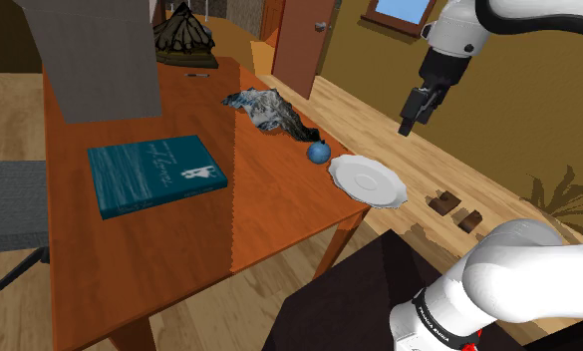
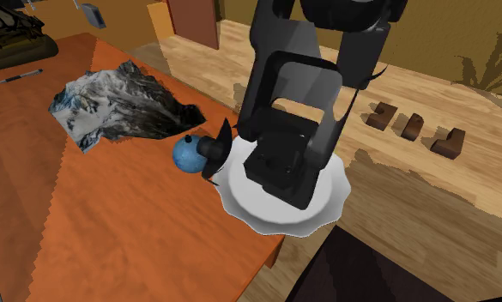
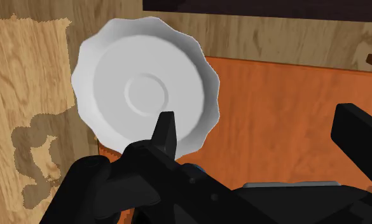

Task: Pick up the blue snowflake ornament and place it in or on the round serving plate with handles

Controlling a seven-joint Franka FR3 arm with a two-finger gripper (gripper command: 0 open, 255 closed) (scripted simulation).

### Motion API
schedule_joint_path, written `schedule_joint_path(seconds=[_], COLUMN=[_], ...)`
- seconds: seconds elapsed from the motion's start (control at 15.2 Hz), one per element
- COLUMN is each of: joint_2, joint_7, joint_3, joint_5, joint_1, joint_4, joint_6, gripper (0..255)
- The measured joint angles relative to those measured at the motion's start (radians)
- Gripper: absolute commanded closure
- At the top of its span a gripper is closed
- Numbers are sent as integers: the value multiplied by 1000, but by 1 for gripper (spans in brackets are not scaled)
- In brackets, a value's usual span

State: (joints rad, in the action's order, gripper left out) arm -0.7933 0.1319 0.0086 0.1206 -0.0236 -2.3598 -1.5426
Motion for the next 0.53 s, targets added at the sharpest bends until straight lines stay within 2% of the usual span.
schedule_joint_path(seconds=[0.13,0.53], joint_2=[17,231], joint_7=[7,64], joint_3=[-3,-12], joint_5=[6,52], joint_1=[0,10], joint_4=[1,56], joint_6=[-12,-129], gripper=[0,0])
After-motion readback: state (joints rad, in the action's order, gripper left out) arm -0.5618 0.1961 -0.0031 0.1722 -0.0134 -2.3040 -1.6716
